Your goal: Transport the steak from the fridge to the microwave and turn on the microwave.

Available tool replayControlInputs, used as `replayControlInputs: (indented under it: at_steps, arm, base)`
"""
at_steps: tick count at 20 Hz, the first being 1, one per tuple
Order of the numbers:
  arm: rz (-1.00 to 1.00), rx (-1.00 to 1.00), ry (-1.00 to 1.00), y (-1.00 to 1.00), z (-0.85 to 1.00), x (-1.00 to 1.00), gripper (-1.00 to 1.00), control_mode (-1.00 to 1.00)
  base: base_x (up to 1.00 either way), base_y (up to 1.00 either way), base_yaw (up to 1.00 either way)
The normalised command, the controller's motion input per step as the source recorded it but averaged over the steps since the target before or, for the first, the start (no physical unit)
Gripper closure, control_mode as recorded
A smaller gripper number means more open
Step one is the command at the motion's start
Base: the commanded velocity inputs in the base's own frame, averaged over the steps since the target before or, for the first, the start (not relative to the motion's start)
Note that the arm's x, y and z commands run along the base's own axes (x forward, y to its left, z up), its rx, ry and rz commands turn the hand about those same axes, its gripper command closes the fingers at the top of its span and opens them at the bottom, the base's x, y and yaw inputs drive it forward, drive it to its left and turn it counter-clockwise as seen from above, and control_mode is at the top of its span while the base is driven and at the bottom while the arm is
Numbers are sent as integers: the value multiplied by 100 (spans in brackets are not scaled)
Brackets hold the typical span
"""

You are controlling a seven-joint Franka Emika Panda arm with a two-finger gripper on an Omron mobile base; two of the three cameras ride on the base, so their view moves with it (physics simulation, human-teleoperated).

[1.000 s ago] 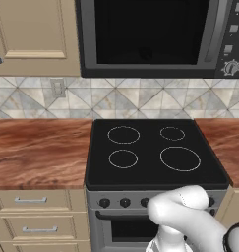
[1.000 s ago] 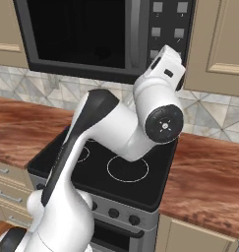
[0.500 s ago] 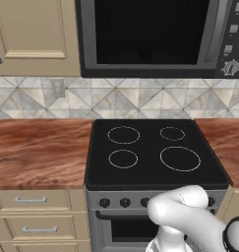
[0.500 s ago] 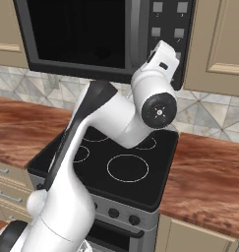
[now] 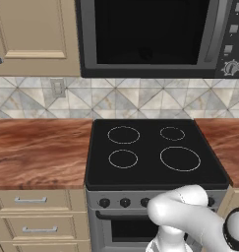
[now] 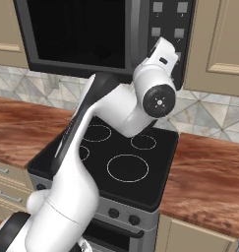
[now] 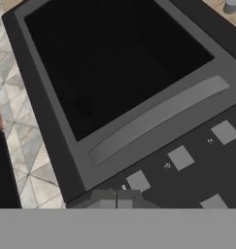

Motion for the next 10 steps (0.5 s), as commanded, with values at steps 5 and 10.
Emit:
replayControlInputs:
  at_steps: [5, 10]
  arm:
    - [0, -1, 0, 0, 0, 29, 100, -100]
    - [0, 0, 0, 0, 0, 29, 100, -100]
  base:
    - [0, 0, 0]
    - [0, 0, 0]
